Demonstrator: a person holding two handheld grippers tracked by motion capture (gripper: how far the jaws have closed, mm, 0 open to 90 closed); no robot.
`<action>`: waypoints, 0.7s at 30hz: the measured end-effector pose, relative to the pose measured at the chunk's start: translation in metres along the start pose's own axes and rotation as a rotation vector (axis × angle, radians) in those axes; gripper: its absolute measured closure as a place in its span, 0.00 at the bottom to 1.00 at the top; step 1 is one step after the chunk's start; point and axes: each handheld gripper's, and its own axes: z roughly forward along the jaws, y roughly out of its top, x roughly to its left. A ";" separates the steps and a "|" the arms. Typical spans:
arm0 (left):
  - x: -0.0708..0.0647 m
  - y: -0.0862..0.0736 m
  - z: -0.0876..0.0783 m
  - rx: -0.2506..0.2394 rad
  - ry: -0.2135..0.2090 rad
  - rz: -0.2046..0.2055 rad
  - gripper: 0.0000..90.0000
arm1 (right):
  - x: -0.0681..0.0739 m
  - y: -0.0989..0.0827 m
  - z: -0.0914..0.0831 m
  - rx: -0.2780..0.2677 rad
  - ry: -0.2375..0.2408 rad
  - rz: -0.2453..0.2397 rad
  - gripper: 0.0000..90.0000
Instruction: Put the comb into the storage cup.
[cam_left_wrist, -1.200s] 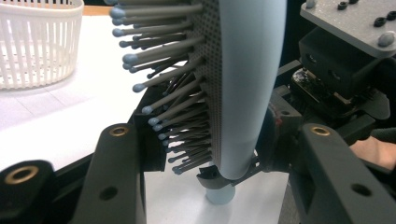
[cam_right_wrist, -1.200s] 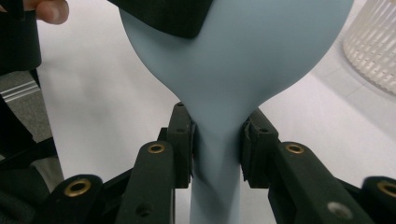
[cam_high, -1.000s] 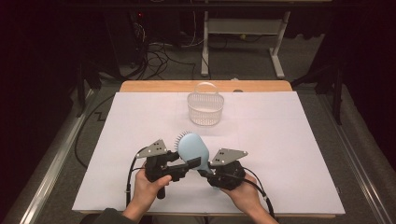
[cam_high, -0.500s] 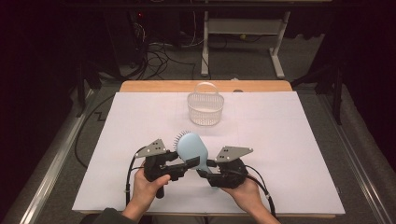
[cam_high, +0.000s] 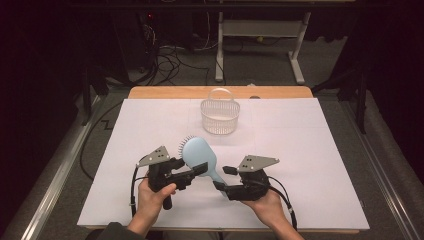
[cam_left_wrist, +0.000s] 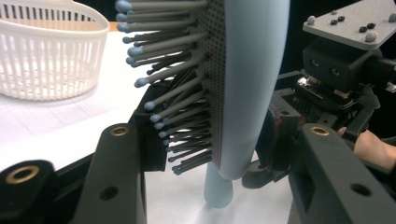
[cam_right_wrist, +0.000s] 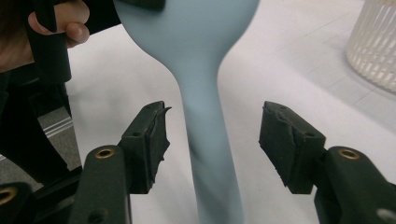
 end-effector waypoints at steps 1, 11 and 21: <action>0.000 0.000 -0.001 -0.002 0.002 -0.003 0.59 | -0.001 -0.001 -0.001 -0.009 -0.006 -0.003 0.46; 0.003 0.001 -0.005 -0.025 0.013 -0.011 0.59 | -0.012 -0.004 -0.011 -0.056 -0.023 0.021 0.38; 0.003 0.003 -0.012 -0.053 0.026 -0.013 0.59 | -0.022 -0.010 -0.023 -0.076 -0.096 0.059 0.34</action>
